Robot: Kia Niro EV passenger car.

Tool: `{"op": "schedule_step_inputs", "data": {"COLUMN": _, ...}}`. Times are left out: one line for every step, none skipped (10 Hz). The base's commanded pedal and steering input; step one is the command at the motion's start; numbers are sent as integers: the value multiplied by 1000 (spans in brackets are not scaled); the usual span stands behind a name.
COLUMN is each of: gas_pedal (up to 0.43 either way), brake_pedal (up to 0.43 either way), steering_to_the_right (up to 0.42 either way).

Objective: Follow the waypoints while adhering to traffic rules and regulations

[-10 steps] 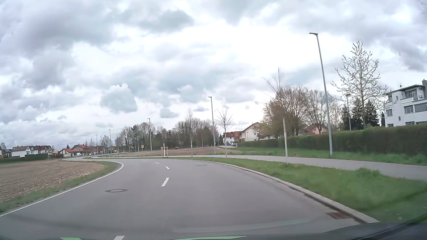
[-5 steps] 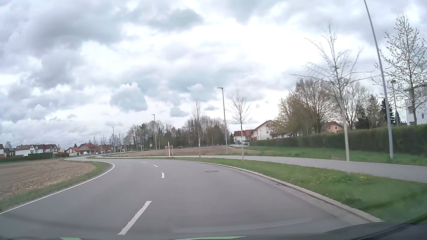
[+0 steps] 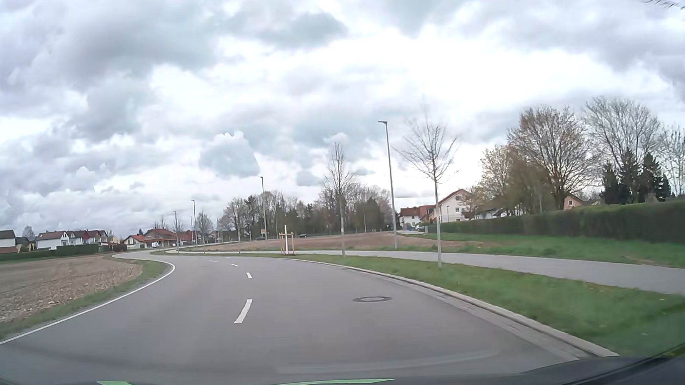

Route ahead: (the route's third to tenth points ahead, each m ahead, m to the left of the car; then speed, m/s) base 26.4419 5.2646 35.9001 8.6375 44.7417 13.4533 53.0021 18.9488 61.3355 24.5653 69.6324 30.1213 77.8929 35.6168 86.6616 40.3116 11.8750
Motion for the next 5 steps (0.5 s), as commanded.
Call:
{"op": "schedule_step_inputs", "data": {"gas_pedal": 79, "brake_pedal": 0, "steering_to_the_right": -54}}
{"op": "schedule_step_inputs", "data": {"gas_pedal": 79, "brake_pedal": 0, "steering_to_the_right": -56}}
{"op": "schedule_step_inputs", "data": {"gas_pedal": 87, "brake_pedal": 0, "steering_to_the_right": -57}}
{"op": "schedule_step_inputs", "data": {"gas_pedal": 87, "brake_pedal": 0, "steering_to_the_right": -58}}
{"op": "schedule_step_inputs", "data": {"gas_pedal": 87, "brake_pedal": 0, "steering_to_the_right": -60}}
